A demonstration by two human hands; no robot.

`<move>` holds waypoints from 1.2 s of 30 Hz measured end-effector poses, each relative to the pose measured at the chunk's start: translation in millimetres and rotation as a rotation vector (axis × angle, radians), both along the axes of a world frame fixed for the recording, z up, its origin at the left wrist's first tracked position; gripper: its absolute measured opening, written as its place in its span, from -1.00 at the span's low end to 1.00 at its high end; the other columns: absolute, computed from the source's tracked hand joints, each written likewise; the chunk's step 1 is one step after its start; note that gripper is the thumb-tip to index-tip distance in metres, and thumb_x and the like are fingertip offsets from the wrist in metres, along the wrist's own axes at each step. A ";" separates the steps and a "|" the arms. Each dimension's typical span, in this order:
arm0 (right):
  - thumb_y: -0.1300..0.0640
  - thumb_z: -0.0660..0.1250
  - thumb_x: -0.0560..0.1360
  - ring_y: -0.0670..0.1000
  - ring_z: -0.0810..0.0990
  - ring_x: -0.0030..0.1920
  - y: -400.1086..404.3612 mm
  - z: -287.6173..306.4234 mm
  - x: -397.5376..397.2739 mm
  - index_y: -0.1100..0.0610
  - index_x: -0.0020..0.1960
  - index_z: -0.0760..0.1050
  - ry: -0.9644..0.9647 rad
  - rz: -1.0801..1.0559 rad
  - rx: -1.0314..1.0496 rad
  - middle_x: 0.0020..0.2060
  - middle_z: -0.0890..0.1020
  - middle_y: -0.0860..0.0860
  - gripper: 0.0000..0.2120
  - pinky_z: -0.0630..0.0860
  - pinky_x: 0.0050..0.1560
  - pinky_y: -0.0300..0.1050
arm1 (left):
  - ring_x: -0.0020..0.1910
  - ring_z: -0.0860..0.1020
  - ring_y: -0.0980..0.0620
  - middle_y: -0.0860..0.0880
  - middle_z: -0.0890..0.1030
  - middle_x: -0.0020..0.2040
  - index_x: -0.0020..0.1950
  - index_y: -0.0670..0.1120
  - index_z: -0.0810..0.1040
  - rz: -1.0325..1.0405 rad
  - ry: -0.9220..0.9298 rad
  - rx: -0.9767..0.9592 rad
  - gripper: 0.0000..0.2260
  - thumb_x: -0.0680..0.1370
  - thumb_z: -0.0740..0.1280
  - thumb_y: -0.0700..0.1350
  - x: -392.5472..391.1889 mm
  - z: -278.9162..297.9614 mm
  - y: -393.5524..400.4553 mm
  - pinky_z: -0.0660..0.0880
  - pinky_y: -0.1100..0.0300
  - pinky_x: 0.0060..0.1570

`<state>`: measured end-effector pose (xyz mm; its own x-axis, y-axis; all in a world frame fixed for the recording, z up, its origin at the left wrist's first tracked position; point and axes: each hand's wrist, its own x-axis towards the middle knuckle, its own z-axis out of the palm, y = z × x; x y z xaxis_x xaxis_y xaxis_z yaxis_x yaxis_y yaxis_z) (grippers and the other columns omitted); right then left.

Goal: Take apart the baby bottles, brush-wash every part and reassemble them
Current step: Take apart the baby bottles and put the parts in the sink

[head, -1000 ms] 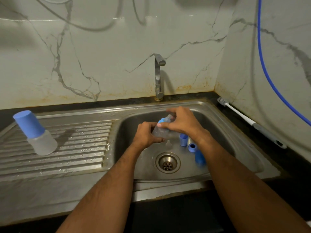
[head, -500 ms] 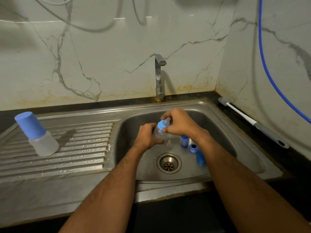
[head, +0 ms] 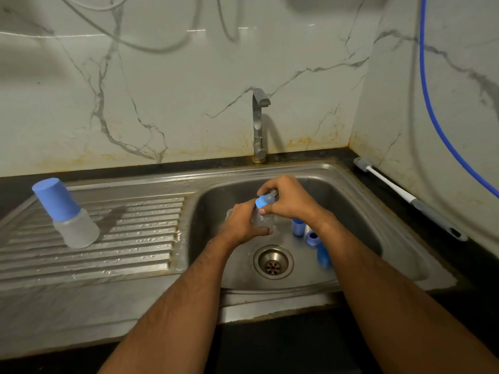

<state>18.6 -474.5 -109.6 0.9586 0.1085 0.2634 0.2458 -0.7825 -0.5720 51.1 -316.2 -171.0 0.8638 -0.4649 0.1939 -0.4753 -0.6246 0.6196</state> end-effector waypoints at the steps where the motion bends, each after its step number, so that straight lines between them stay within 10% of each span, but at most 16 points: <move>1: 0.14 0.63 0.37 -0.07 0.63 0.06 -1.3 -0.6 0.1 0.12 0.14 0.68 -0.002 -0.004 0.008 0.05 0.69 0.00 -0.64 0.57 0.02 -0.25 | 0.10 0.59 0.08 0.04 0.63 0.16 0.33 -0.01 0.51 0.016 0.010 0.024 -0.38 0.33 0.63 -0.01 0.5 -0.5 1.7 0.59 0.01 0.15; 21: 0.14 0.64 0.36 -0.08 0.61 0.01 -7.3 -2.9 -1.3 0.14 0.14 0.67 0.001 -0.055 0.124 0.03 0.68 -0.01 -0.63 0.44 -0.14 -0.42 | 0.35 0.49 -0.17 -0.20 0.41 0.43 0.57 -0.13 0.18 0.291 0.282 0.594 -0.13 0.38 0.59 -0.21 -7.5 -15.4 18.7 0.50 0.01 0.31; 36: 0.15 0.63 0.37 -0.11 0.60 -0.01 -8.6 -3.7 -3.5 0.15 0.15 0.67 0.031 -0.060 0.124 0.01 0.66 -0.02 -0.63 0.45 -0.16 -0.44 | 0.33 0.51 -0.12 -0.15 0.49 0.38 0.47 -0.13 0.38 0.360 0.452 0.600 -0.35 0.44 0.57 -0.16 -6.9 -15.7 21.6 0.46 0.05 0.34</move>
<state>15.2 -483.1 -113.3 0.9701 0.0191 0.2418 0.1815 -0.7184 -0.6715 44.2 -294.6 -186.7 0.9145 -0.0594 -0.4003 0.0314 -0.9758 0.2165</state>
